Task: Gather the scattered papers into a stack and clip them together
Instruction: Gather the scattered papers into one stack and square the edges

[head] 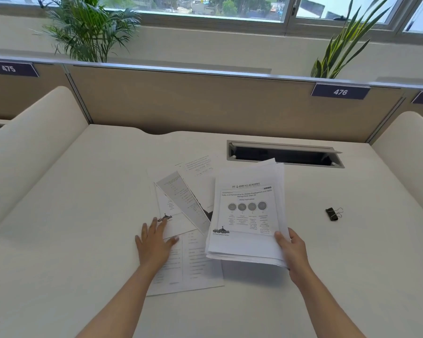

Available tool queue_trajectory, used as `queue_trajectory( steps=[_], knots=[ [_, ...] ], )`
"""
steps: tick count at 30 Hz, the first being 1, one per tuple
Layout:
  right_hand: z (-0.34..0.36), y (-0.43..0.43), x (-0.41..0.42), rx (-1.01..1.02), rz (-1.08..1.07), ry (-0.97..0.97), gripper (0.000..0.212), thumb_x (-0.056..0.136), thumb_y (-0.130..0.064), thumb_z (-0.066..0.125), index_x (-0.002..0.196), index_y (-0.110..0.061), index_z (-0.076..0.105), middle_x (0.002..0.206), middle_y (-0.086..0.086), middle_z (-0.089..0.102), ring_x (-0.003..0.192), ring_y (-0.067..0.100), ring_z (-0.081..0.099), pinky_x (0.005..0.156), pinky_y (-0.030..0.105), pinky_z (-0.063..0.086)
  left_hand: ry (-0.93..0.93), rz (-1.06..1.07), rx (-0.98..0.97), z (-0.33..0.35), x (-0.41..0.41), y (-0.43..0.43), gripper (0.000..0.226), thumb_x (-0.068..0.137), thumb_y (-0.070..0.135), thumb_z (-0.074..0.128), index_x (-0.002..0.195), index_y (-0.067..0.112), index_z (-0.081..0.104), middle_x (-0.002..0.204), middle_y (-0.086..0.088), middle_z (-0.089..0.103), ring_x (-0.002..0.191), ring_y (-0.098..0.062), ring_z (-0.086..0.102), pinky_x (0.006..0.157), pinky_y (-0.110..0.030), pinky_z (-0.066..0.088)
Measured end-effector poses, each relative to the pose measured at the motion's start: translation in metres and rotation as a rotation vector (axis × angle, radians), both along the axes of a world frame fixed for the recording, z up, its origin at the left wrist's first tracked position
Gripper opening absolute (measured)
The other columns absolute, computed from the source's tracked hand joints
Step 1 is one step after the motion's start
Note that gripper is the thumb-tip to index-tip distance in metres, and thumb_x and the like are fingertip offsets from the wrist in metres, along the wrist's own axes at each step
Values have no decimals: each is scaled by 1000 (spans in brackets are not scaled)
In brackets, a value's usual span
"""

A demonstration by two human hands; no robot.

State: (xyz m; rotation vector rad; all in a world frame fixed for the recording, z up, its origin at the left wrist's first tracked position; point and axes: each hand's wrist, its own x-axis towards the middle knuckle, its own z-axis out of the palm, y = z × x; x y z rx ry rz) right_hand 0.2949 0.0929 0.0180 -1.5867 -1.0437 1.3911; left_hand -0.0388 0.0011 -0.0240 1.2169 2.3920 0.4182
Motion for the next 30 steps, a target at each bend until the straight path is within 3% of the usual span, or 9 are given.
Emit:
queue_trajectory(
  steps=[4,8,11,19,22,26,30],
  knots=[
    [3,6,-9,4,59,-28,28,94,-16,58,121,-11,61,112,9,69,103,27,65,96,44,50,-7,-42,47,2,0,4,79,85,60,54,150,31,21,162,7,4,149,-22,-7,118,-54,-1],
    [6,20,-21,23,111,-64,32,93,-16,58,124,-9,59,116,8,67,102,24,64,94,39,50,-70,-194,-108,8,-8,0,140,47,82,67,151,31,-12,156,14,-22,146,-21,-22,115,-54,-10],
    [5,34,-34,20,150,-112,37,94,-16,57,130,-7,54,124,9,63,111,28,61,102,44,46,-25,-364,-271,6,-18,-8,162,33,79,74,144,25,-31,152,9,-34,141,-22,-32,111,-56,-18],
    [-5,68,-67,140,341,-432,29,95,-24,52,120,-11,58,116,9,64,95,23,57,81,34,46,-34,-389,-196,10,-18,-9,162,30,73,75,143,26,-32,159,11,-19,143,-13,-26,111,-54,-21],
    [-9,79,-74,183,399,-545,29,94,-25,52,120,-13,58,112,8,62,98,24,57,78,32,43,-62,-386,-156,13,-16,-11,159,34,69,78,138,30,-37,159,14,-15,144,-10,-22,113,-52,-18],
    [-10,93,-78,271,540,-788,46,91,-35,56,133,-18,50,134,5,54,123,30,48,98,44,42,-144,-372,-104,14,-14,-14,152,37,63,80,134,44,-36,160,18,0,145,-5,-16,115,-46,-16],
    [-14,102,-83,262,833,-920,67,90,-50,52,147,-26,29,158,-3,25,146,24,19,113,48,19,-185,-368,-85,12,-13,-18,148,39,63,78,129,49,-38,159,20,-3,142,-1,-17,117,-41,-14]
  ],
)
